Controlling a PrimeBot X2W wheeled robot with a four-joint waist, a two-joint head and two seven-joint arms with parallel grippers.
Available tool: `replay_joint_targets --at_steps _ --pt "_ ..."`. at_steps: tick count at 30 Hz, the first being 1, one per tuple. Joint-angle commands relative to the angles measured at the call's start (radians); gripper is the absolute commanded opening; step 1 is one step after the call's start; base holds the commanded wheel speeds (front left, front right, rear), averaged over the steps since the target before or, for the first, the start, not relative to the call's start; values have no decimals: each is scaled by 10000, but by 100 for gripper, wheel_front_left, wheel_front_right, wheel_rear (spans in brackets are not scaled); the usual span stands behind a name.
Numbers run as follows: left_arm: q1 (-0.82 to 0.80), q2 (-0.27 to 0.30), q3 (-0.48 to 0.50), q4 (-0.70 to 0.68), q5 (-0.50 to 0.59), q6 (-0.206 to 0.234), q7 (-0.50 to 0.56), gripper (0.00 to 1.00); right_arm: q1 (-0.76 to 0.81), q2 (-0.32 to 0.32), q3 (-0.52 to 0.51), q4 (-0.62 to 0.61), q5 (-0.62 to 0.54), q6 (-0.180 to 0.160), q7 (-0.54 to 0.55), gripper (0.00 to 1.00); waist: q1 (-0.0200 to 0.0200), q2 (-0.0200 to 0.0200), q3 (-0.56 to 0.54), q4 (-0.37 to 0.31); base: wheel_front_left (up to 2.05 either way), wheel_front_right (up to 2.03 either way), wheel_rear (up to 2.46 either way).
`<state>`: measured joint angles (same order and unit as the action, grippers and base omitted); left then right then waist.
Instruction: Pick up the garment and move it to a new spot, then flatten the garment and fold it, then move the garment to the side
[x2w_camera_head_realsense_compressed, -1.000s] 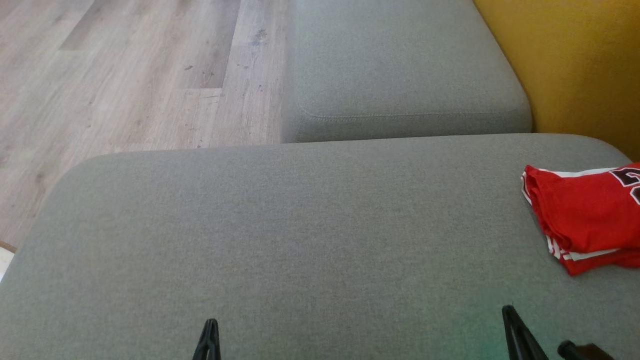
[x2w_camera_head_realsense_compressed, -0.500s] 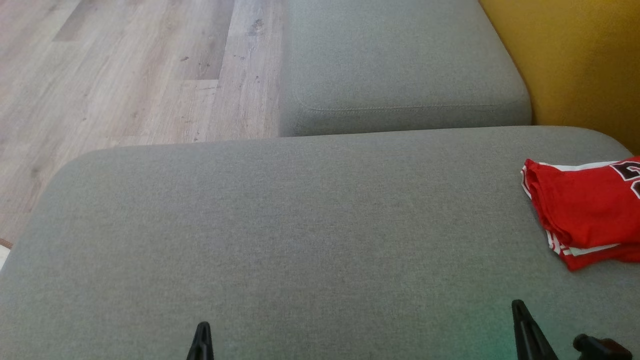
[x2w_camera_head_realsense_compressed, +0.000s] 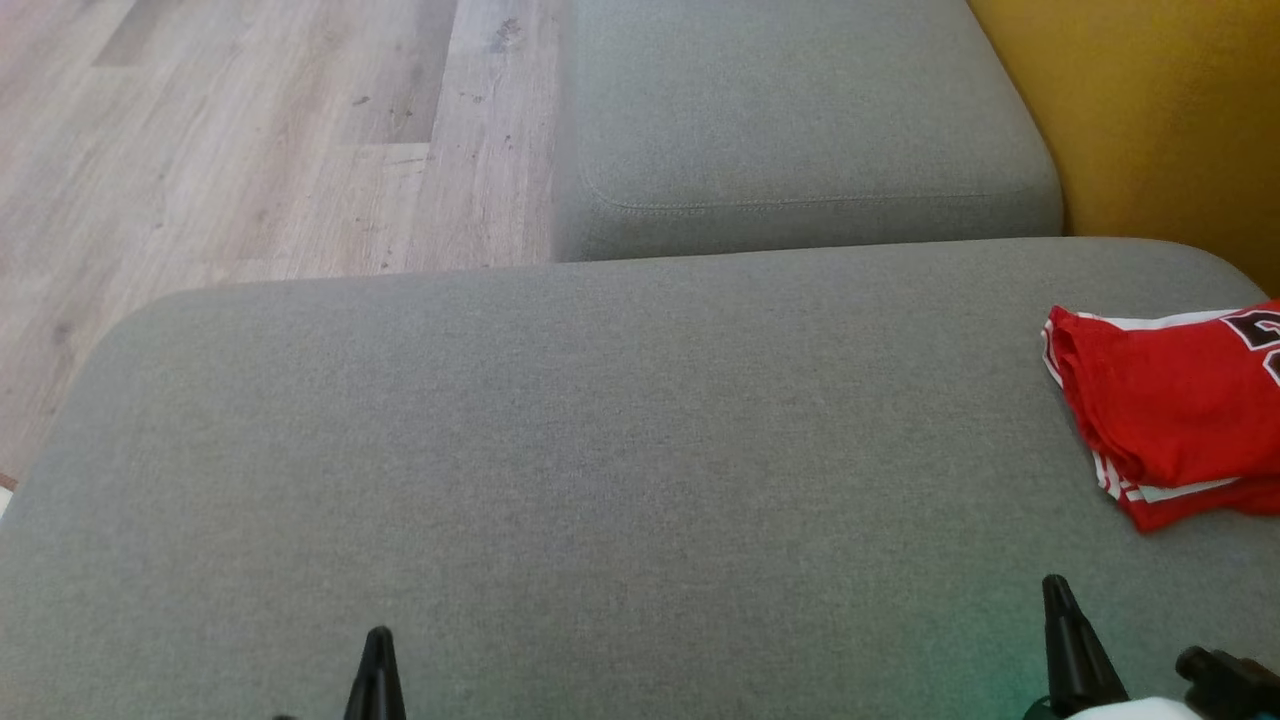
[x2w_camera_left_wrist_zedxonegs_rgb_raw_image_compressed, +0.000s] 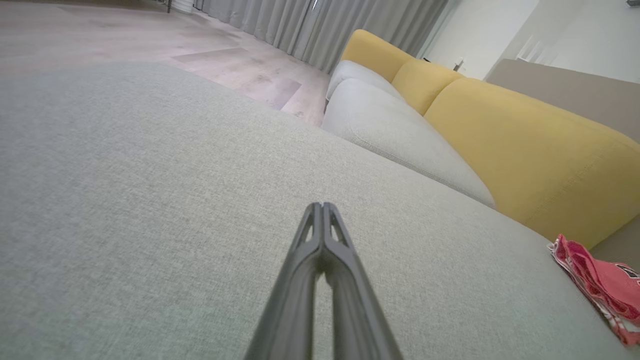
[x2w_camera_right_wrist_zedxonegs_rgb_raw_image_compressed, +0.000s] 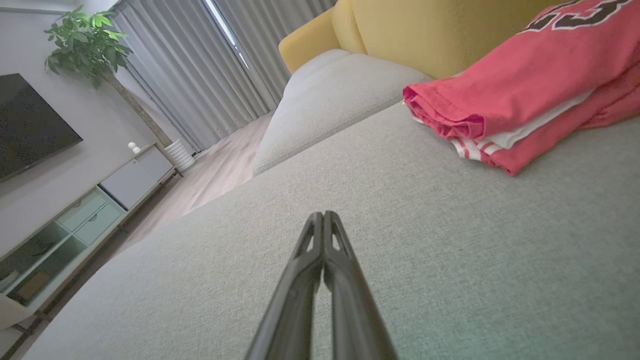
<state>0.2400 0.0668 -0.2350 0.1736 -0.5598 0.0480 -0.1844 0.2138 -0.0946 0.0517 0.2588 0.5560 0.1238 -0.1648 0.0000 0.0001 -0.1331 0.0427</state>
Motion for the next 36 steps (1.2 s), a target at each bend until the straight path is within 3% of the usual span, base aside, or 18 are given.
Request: replay_joint_targets --at_steps 1,36 --pt "-575 79 214 -275 -283 -96 76 0 -607 -23 -63 -288 298 18 58 0 0 -1 20 -7 0 0 0" --pt "-1644 148 1221 68 -4306 -732 985 0 -1584 124 -624 -236 4174 37 1051 0 0 -1 525 -165 0 0 0"
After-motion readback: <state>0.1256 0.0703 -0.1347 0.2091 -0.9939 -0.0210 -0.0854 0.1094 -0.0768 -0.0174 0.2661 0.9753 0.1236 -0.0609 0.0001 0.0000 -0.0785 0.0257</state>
